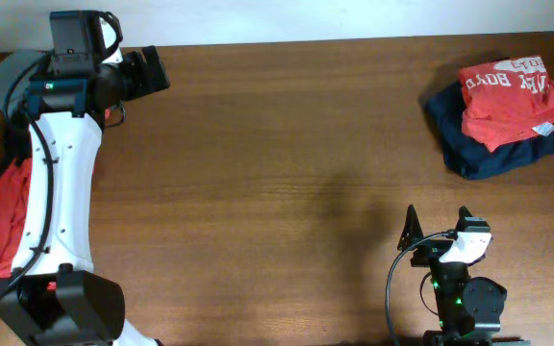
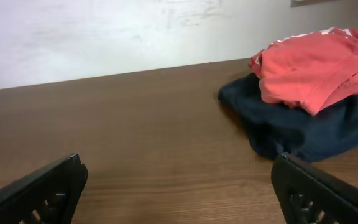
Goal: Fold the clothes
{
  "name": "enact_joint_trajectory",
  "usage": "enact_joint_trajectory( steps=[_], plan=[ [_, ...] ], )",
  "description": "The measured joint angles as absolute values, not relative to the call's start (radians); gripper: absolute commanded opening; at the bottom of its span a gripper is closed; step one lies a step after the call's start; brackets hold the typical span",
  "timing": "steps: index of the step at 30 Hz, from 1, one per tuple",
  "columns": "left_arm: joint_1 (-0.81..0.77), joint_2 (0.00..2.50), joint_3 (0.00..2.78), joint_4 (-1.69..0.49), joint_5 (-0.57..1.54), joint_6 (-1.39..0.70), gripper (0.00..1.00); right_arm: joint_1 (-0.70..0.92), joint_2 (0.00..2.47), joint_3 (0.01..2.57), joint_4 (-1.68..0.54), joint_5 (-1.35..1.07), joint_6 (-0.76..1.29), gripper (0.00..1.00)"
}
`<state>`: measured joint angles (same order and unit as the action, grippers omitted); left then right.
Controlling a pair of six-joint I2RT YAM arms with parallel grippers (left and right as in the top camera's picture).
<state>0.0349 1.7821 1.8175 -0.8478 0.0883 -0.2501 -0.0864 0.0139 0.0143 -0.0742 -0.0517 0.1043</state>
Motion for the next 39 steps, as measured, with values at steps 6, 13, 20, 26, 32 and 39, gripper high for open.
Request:
enact_joint_trajectory(
  steps=[6, 13, 20, 26, 32, 39],
  plan=[
    [0.035, 1.782, 1.818, -0.848, 0.088, -0.250, 0.99, -0.086, 0.014, 0.014, -0.074, -0.049, 0.104, 0.99],
    [0.035, 1.782, 1.818, -0.854, 0.088, -0.250, 0.99, -0.086, 0.014, 0.014, -0.074, -0.049, 0.104, 0.98],
    [0.035, 1.760, 1.803, -0.787, 0.088, -0.227, 0.99, -0.086, 0.014, 0.014, -0.074, -0.049, 0.104, 0.99],
    [0.022, 1.560, 1.634, -0.525, 0.085, -0.080, 0.99, -0.086, 0.014, 0.014, -0.075, -0.049, 0.104, 0.98],
    [0.009, 1.254, 1.326, -0.243, 0.089, 0.045, 0.99, -0.086, 0.014, 0.014, -0.075, -0.049, 0.104, 0.99],
    [0.012, 0.934, 0.893, -0.061, 0.089, 0.098, 0.99, -0.086, 0.014, 0.014, -0.074, -0.049, 0.104, 0.99]
  ],
)
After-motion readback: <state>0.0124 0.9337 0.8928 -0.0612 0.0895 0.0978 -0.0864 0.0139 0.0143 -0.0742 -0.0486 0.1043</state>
